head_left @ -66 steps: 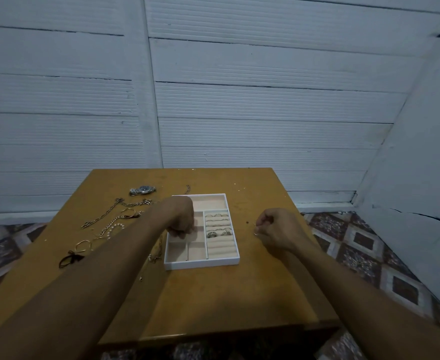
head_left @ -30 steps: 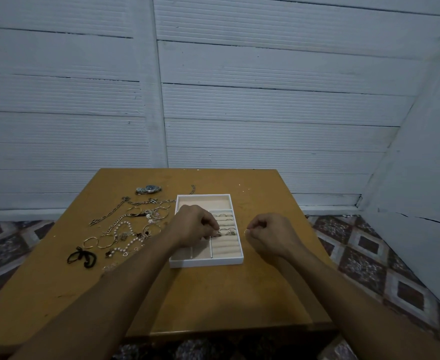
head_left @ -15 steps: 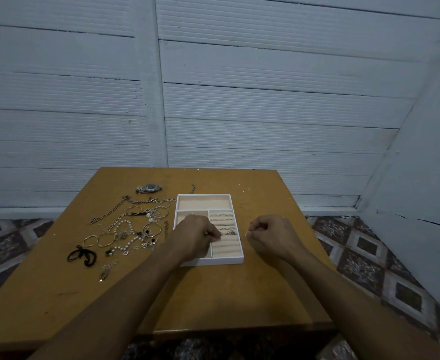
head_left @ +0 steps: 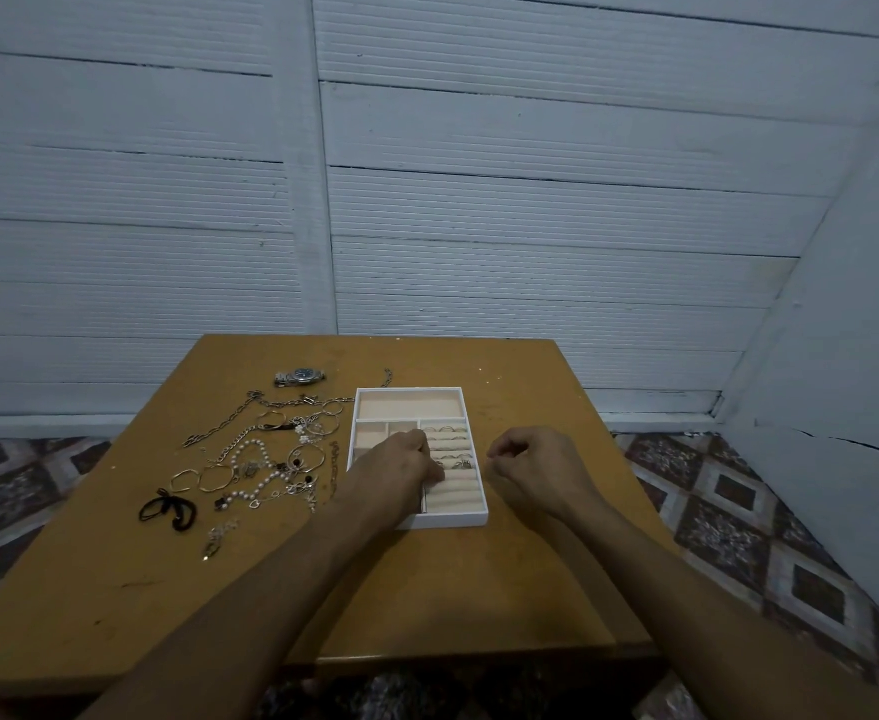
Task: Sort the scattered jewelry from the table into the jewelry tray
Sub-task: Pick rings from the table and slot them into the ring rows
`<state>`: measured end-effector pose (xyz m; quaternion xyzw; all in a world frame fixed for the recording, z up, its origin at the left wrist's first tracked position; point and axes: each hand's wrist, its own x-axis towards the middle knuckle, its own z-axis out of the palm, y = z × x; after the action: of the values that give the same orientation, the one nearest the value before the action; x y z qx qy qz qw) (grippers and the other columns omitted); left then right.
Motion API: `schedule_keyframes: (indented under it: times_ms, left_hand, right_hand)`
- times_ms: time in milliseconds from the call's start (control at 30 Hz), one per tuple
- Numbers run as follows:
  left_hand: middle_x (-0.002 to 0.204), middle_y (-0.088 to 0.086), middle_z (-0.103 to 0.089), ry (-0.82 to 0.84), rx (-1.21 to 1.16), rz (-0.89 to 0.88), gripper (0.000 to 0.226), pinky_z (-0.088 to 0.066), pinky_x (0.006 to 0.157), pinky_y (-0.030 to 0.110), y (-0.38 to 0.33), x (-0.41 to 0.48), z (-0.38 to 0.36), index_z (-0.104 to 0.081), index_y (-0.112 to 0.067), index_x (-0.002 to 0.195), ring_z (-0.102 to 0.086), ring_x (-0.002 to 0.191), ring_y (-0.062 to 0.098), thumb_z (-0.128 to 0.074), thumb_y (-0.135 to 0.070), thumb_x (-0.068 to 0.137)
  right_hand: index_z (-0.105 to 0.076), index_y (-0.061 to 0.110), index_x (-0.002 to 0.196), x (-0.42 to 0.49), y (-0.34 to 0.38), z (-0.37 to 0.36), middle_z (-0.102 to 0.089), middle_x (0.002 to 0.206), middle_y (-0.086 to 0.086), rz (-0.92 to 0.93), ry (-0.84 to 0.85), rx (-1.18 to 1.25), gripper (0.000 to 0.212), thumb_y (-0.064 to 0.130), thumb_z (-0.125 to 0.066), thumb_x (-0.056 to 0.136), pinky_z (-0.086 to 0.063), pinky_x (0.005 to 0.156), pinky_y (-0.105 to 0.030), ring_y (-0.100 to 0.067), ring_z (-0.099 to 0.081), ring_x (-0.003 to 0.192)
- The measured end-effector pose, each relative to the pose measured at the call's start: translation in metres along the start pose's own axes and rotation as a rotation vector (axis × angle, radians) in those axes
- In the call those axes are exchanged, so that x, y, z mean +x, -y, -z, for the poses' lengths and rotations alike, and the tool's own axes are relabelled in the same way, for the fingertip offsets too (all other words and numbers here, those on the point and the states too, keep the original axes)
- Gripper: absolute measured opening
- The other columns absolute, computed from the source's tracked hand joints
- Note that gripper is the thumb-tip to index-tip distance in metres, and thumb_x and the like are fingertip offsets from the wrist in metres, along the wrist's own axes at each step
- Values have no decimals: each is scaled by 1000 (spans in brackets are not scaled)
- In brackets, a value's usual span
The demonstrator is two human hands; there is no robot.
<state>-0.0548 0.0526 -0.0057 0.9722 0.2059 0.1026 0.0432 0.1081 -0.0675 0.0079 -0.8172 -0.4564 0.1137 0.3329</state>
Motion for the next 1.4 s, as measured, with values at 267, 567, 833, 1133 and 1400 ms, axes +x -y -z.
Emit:
schedule_keyframes:
  times_ms: [267, 567, 833, 1133, 1400]
  left_hand:
    - [109, -1, -54, -37, -97, 40, 30, -42, 79, 27, 1, 0, 0, -67, -27, 120, -53, 104, 17, -58, -20, 92]
    - [105, -2, -56, -103, -103, 58, 30, -50, 74, 31, 5, -14, 1, -68, -28, 119, -54, 100, 17, -54, -26, 92]
    - [108, -3, -54, -97, -29, 52, 32, -46, 72, 31, 3, -12, 1, -65, -32, 122, -51, 104, 16, -51, -30, 94]
    - [107, 0, -55, -116, -49, 18, 31, -50, 73, 32, 5, -16, 0, -65, -28, 123, -53, 102, 19, -49, -29, 96]
    - [108, -4, -56, -162, -119, 44, 27, -49, 78, 29, 10, -20, 3, -69, -28, 117, -54, 102, 15, -54, -29, 94]
  right_hand:
    - [-75, 24, 84, -2, 5, -12, -72, 83, 8, 87, 11, -101, 14, 21, -61, 86, -57, 69, -33, -6, -63, 73]
    - [-75, 23, 91, -1, 6, -15, -73, 88, 7, 200, -12, -227, 16, 23, -59, 88, -55, 66, -31, -8, -62, 74]
    - [-74, 23, 93, 0, 7, -15, -72, 90, 7, 202, -45, -245, 17, 24, -57, 89, -54, 65, -29, -8, -61, 75]
    - [-73, 20, 93, -1, 6, -21, -71, 92, 4, 332, -68, -348, 15, 23, -59, 88, -48, 70, -30, -14, -59, 86]
    - [-72, 19, 95, -4, 2, -27, -70, 88, 0, 461, -112, -441, 15, 25, -59, 90, -40, 68, -30, -16, -53, 80]
